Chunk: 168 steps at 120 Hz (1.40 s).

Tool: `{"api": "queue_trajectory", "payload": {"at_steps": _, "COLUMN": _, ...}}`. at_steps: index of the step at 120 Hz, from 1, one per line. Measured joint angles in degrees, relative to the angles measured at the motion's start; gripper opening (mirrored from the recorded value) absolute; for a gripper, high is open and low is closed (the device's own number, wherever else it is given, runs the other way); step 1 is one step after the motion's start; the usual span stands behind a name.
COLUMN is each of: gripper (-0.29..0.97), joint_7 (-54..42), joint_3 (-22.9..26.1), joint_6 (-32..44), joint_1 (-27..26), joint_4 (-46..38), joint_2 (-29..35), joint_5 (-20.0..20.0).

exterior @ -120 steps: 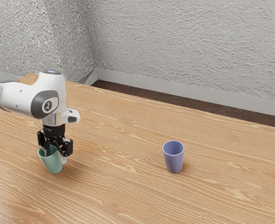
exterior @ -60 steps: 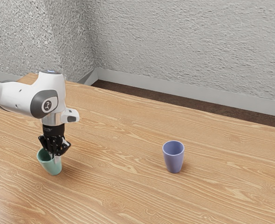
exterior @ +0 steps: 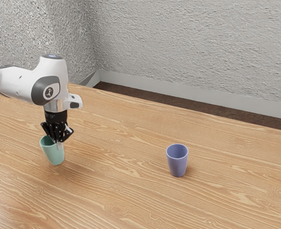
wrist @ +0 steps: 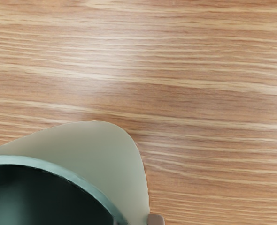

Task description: Place the left cup onto the right cup

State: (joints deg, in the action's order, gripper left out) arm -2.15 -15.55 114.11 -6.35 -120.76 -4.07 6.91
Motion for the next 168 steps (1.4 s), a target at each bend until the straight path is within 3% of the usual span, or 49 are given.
{"api": "queue_trajectory", "payload": {"at_steps": 32, "gripper": -0.11, "joint_7": 0.18, "joint_3": 0.71, "joint_6": -4.67, "joint_1": -1.66, "joint_4": 9.87, "joint_2": -0.66, "joint_5": 1.01}}
{"api": "queue_trajectory", "payload": {"at_steps": 52, "gripper": -0.11, "joint_7": 0.26, "joint_3": 0.83, "joint_6": -8.49, "joint_1": -3.10, "joint_4": 18.90, "joint_2": -6.14, "joint_5": 0.51}}
{"api": "queue_trajectory", "payload": {"at_steps": 93, "gripper": -0.10, "joint_7": 0.39, "joint_3": 6.82, "joint_6": -12.77, "joint_1": -4.00, "joint_4": 30.30, "joint_2": -12.99, "joint_5": -0.57}}
{"api": "queue_trajectory", "payload": {"at_steps": 168, "gripper": -0.11, "joint_7": 2.14, "joint_3": 17.33, "joint_6": -14.44, "joint_1": -4.36, "joint_4": 36.56, "joint_2": -16.02, "joint_5": -0.26}}
